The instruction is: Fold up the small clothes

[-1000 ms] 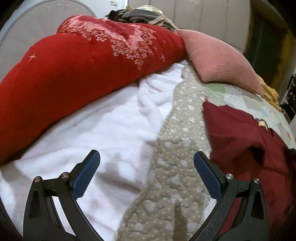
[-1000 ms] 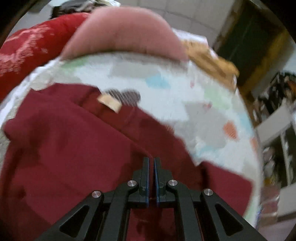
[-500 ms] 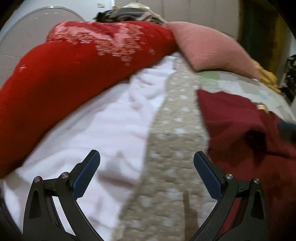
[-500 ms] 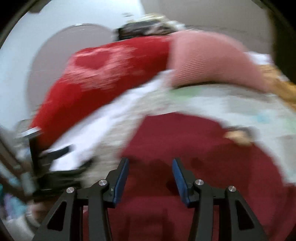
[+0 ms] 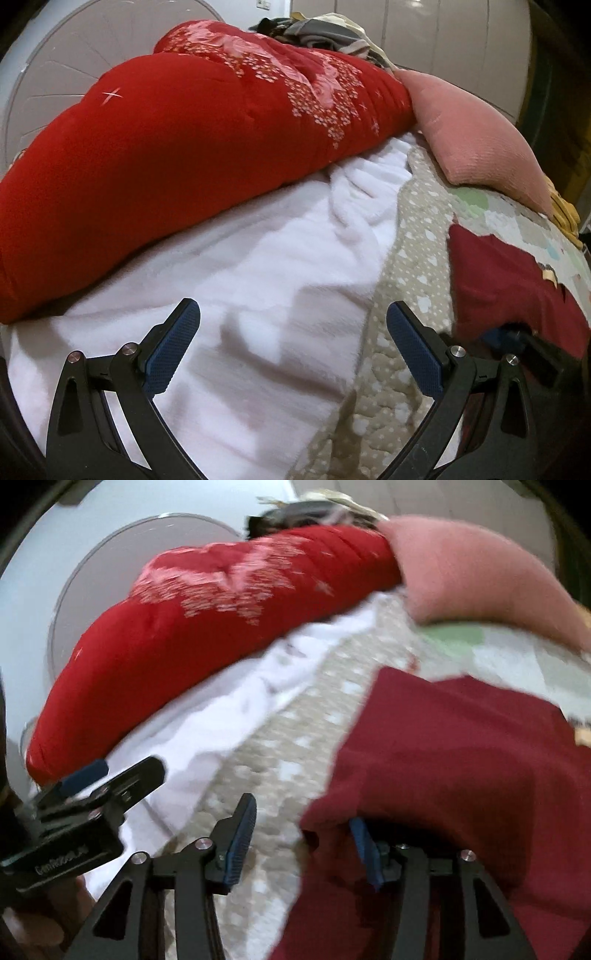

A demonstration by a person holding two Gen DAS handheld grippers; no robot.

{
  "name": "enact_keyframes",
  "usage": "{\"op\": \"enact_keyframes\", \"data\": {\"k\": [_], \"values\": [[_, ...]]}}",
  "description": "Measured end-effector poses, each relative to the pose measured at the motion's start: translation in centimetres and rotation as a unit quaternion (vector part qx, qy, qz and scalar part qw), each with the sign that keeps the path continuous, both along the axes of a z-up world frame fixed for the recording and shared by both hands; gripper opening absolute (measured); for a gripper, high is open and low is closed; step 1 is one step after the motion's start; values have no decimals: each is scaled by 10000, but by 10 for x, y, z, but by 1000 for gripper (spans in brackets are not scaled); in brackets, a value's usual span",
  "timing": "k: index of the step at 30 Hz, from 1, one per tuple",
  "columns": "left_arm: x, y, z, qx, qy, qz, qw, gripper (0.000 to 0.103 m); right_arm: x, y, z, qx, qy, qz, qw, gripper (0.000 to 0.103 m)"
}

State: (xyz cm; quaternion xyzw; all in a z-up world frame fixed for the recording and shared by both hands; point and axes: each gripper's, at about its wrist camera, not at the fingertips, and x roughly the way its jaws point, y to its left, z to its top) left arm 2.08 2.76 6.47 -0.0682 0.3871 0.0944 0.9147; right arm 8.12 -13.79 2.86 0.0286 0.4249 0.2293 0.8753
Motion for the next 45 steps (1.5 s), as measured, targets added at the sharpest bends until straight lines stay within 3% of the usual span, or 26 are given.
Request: {"op": "enact_keyframes", "data": {"k": [2, 4, 8, 11, 14, 17, 20, 23, 25, 30, 39, 42, 45], "values": [[0, 5, 1, -108, -25, 114, 9999, 102, -4, 6, -5, 203, 147, 242, 9994, 57], [0, 6, 0, -222, -29, 101, 9997, 102, -7, 5, -5, 65, 121, 276, 9995, 57], [-2, -9, 5, -147, -149, -177, 9996, 102, -34, -39, 14, 847, 543, 272, 9946, 57], [-4, -23, 11, -191, -285, -459, 9984, 102, -62, -72, 34, 565, 252, 144, 9980, 57], [1, -42, 12, -355, -196, -754, 9963, 102, -81, -136, 53, 13, -49, -655, 9978, 57], [8, -69, 13, -519, -45, -1134, 9922, 102, -88, -211, 61, -459, -117, -1881, 9810, 57], [19, -100, 14, -263, -17, -1445, 9892, 102, -87, -262, 56, -647, -17, -2542, 9650, 57], [32, -119, 9, 68, 108, -1574, 9875, 102, -78, -277, 38, -672, 169, -2561, 9642, 47], [38, -122, 0, 68, 236, -1636, 9862, 102, -71, -278, 23, -763, 310, -2498, 9648, 37], [57, -121, -36, -55, 962, -1659, 9814, 102, -59, -286, -2, -986, 301, -2601, 9601, 32], [47, -121, -38, -7, 855, -1646, 9826, 102, -69, -293, 26, -890, 72, -2859, 9541, 34], [46, -121, -38, 2, 836, -1648, 9828, 102, -57, -297, 3, -1177, 553, -2859, 9494, 35], [46, -121, -38, 2, 818, -1655, 9828, 102, -53, -301, 2, -1115, 462, -2832, 9514, 37]]}}
